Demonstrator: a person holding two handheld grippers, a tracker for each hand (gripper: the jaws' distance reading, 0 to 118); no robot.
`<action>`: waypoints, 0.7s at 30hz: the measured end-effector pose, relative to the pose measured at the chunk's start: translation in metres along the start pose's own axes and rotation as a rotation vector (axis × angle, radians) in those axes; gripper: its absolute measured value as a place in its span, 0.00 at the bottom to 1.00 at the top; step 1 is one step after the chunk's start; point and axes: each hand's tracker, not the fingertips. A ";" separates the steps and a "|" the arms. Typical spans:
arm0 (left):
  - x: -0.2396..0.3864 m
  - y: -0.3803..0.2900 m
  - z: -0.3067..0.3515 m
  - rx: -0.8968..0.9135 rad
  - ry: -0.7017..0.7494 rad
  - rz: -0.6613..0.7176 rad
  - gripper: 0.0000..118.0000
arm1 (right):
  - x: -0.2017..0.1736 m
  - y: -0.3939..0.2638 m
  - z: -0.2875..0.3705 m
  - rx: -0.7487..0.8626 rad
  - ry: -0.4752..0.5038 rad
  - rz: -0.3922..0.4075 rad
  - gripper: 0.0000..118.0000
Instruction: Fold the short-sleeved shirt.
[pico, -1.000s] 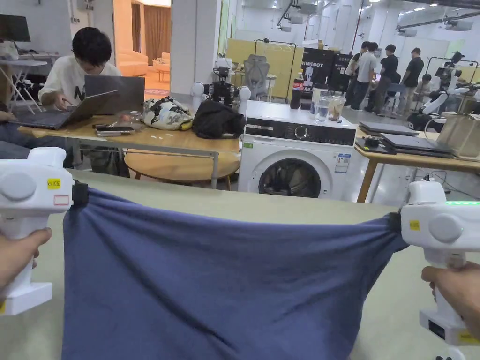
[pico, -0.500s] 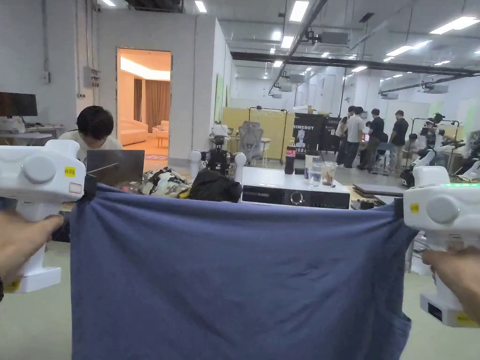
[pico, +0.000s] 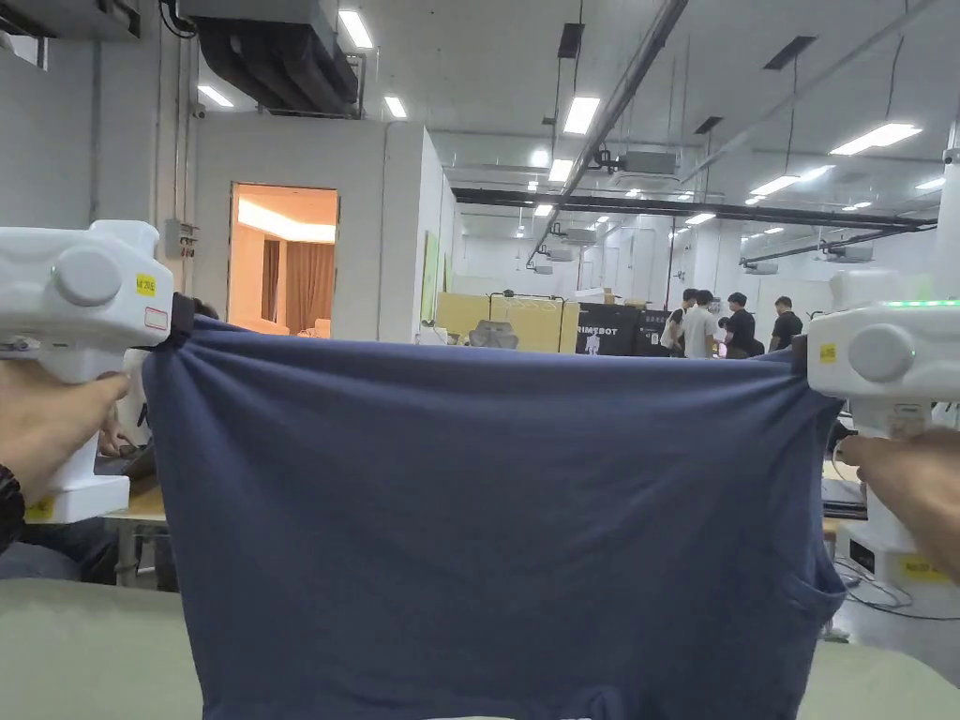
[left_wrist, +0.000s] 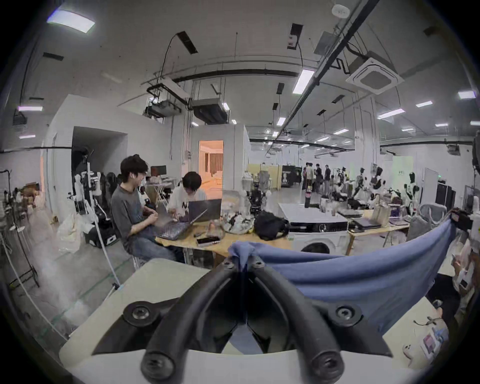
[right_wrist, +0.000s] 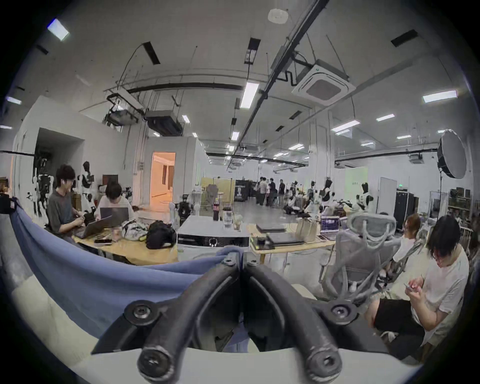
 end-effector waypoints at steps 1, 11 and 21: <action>0.001 -0.003 0.001 0.001 0.008 -0.011 0.00 | 0.000 -0.003 0.001 0.001 0.000 0.007 0.00; -0.007 -0.110 0.001 -0.114 -0.008 -0.006 0.00 | -0.004 -0.118 0.017 -0.114 0.003 0.077 0.00; -0.017 -0.258 0.070 -0.238 -0.060 0.035 0.00 | 0.009 -0.231 0.082 -0.239 0.013 0.101 0.00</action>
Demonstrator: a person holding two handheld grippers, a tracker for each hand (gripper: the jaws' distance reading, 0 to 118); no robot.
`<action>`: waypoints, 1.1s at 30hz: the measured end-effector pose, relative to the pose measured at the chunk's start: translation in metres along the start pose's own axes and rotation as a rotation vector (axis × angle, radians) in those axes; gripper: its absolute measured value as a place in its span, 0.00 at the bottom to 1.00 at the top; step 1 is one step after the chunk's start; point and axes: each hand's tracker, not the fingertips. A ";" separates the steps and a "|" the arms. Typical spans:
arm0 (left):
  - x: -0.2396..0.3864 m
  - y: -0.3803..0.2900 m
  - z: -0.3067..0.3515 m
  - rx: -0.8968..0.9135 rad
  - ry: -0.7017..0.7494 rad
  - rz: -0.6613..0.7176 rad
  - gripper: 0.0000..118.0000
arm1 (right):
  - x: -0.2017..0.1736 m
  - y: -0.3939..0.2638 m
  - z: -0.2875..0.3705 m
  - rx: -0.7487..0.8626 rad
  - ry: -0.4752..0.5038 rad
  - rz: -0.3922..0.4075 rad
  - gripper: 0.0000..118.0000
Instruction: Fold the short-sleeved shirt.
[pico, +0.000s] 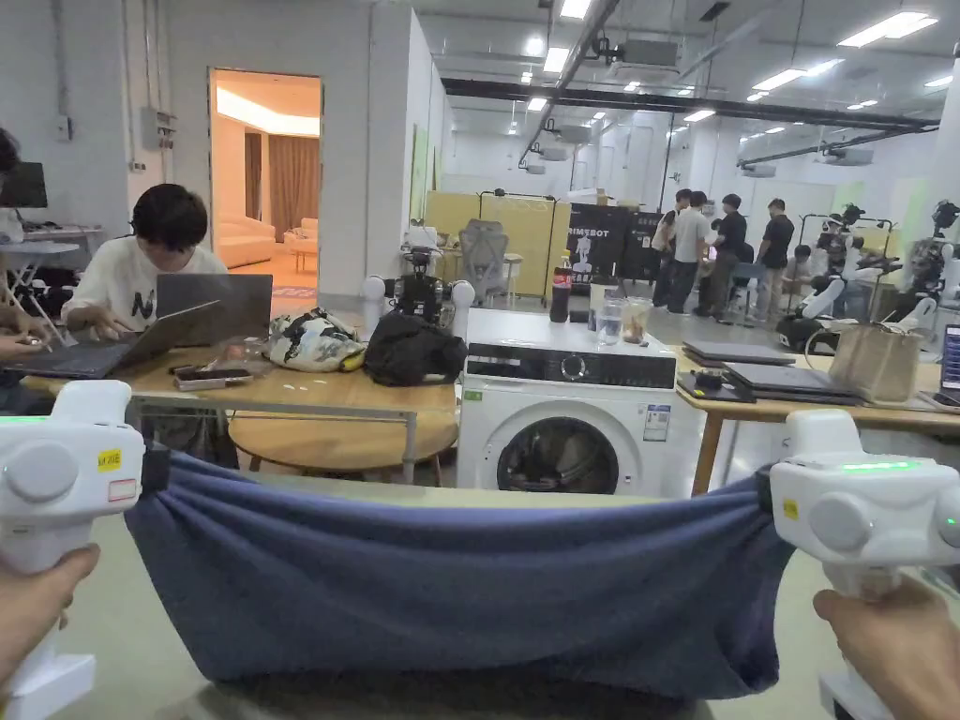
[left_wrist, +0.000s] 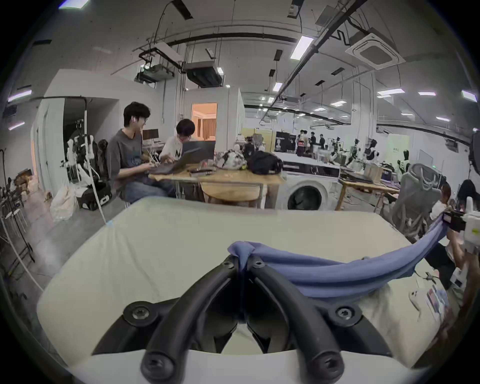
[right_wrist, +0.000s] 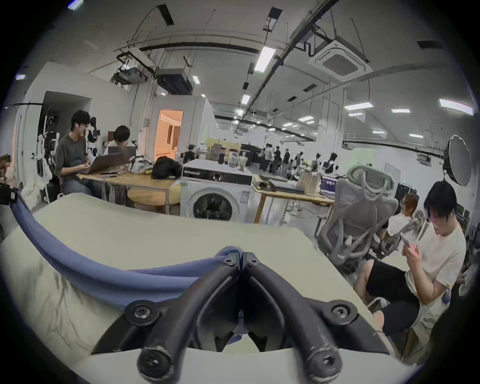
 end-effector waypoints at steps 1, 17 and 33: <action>-0.001 -0.015 0.007 0.005 -0.007 0.023 0.00 | 0.001 -0.009 0.010 -0.026 0.010 0.008 0.00; -0.025 -0.201 0.070 -0.331 -0.092 0.013 0.00 | 0.003 -0.197 0.089 -0.390 0.038 0.047 0.00; -0.023 -0.271 0.032 -0.572 -0.084 -0.015 0.05 | -0.014 -0.290 0.068 -0.634 0.046 0.180 0.13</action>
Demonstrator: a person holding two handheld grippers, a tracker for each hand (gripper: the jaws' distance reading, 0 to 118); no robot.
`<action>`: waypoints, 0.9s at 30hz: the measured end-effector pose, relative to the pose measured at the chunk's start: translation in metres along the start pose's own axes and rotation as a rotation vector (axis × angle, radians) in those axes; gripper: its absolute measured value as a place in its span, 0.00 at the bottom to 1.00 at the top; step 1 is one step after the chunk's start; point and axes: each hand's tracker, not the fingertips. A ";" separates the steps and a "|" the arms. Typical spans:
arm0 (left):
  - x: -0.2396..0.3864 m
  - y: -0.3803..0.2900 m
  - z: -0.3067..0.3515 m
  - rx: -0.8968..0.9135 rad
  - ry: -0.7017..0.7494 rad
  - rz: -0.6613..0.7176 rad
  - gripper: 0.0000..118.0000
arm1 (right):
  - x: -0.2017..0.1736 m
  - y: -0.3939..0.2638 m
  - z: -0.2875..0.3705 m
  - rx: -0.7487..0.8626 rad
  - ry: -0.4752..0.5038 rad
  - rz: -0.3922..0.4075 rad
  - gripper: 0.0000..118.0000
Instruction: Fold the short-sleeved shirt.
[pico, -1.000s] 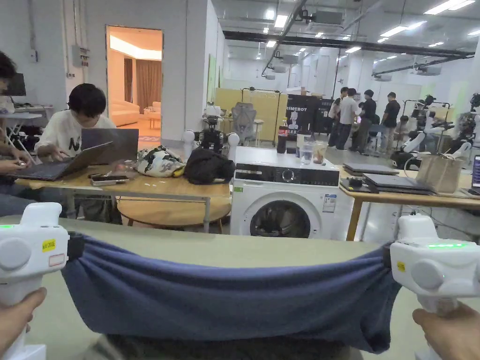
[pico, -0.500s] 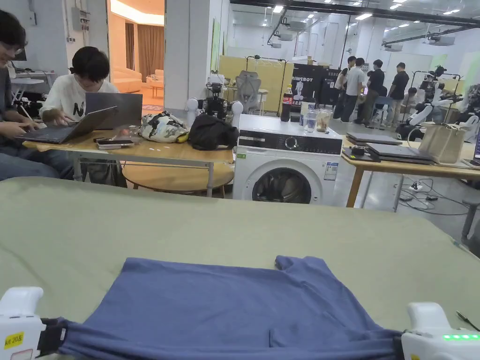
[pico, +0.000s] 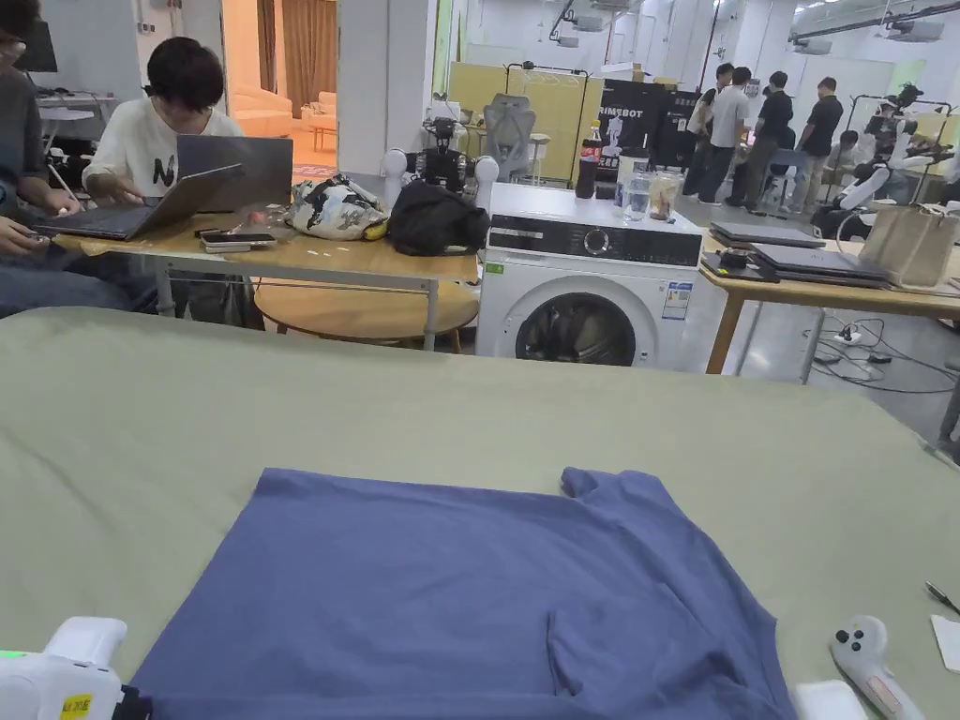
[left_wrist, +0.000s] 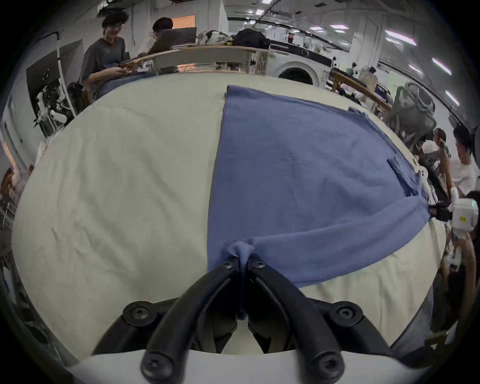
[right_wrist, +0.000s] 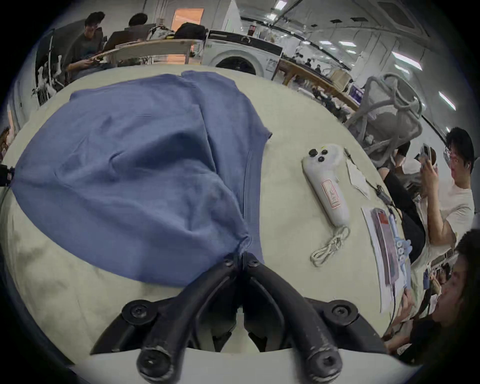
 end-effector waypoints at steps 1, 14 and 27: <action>-0.001 0.000 0.002 0.000 0.003 0.014 0.13 | -0.001 0.002 0.003 0.004 -0.006 -0.002 0.24; 0.061 0.040 0.050 0.492 0.038 -0.015 0.33 | -0.032 0.051 0.067 0.466 0.039 -0.219 0.37; 0.067 0.034 0.058 0.396 0.073 -0.067 0.00 | -0.081 0.054 0.081 0.584 0.084 -0.206 0.00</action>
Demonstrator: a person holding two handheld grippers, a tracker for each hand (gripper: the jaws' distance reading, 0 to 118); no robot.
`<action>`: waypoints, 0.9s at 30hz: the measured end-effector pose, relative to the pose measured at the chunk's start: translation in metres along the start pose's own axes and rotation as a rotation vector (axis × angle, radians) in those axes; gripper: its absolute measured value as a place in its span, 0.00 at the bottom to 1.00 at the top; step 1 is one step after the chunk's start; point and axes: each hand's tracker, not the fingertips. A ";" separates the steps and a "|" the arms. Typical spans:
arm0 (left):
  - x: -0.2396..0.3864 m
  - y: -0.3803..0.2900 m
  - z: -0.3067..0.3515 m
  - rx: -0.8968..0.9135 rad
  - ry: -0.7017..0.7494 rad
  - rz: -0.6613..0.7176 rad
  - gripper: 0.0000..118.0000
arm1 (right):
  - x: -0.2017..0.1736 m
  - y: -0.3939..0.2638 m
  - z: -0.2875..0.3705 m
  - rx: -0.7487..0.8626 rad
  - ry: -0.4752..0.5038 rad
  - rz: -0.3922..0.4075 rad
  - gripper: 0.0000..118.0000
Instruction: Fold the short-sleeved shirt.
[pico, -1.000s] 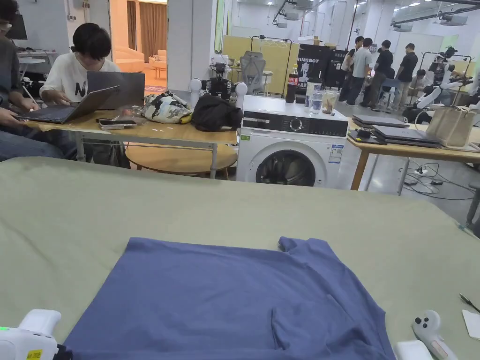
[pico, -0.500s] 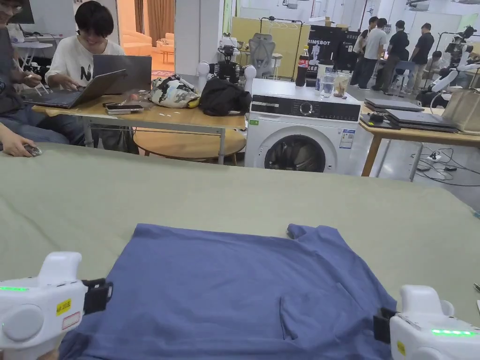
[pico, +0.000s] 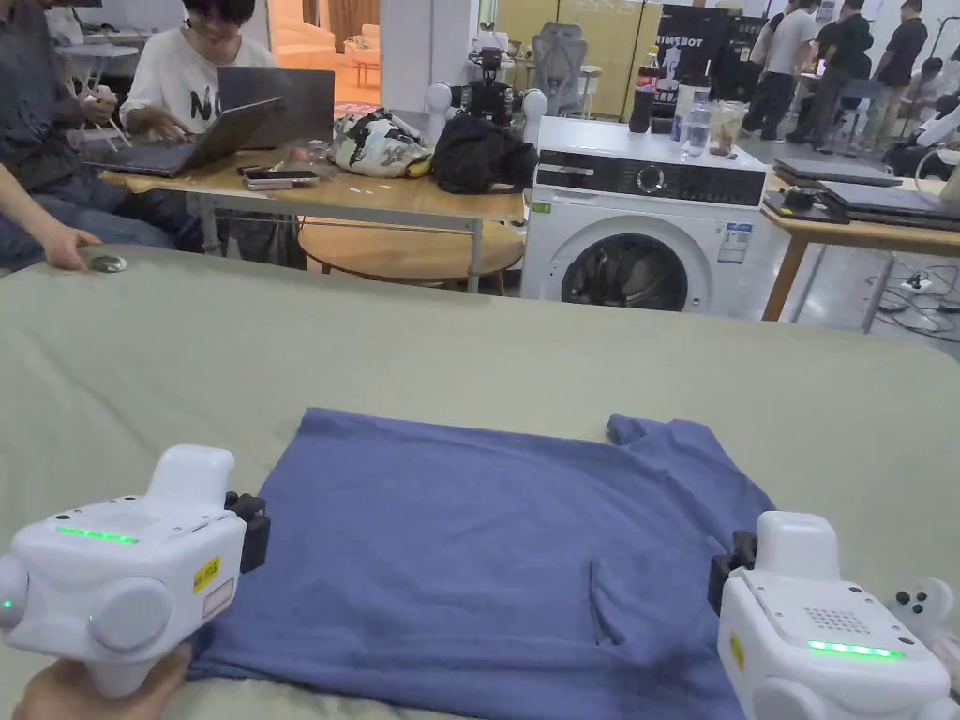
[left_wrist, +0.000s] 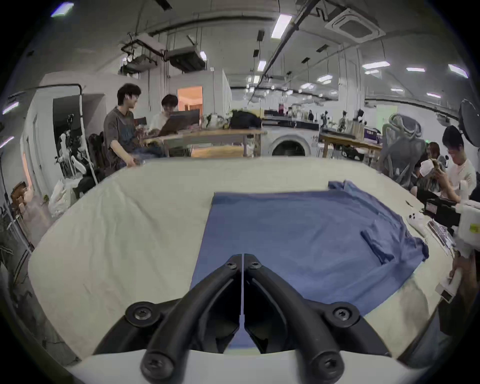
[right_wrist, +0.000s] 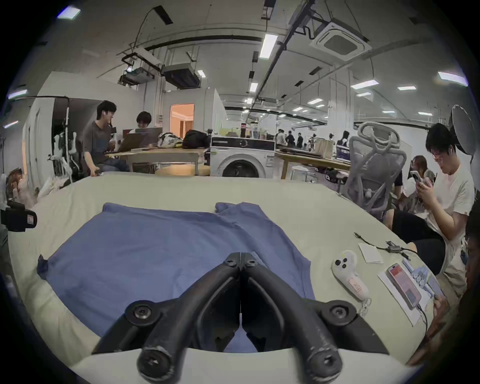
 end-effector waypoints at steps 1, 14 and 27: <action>-0.009 -0.001 -0.002 -0.063 -0.013 0.011 0.00 | -0.001 -0.002 -0.002 -0.010 0.009 0.003 0.00; -0.087 -0.035 -0.050 -0.506 0.032 0.229 0.50 | 0.008 -0.015 -0.012 -0.120 0.018 0.034 0.00; -0.052 -0.047 -0.051 -0.517 0.035 0.084 0.01 | 0.072 -0.024 -0.018 -0.380 -0.052 0.071 0.18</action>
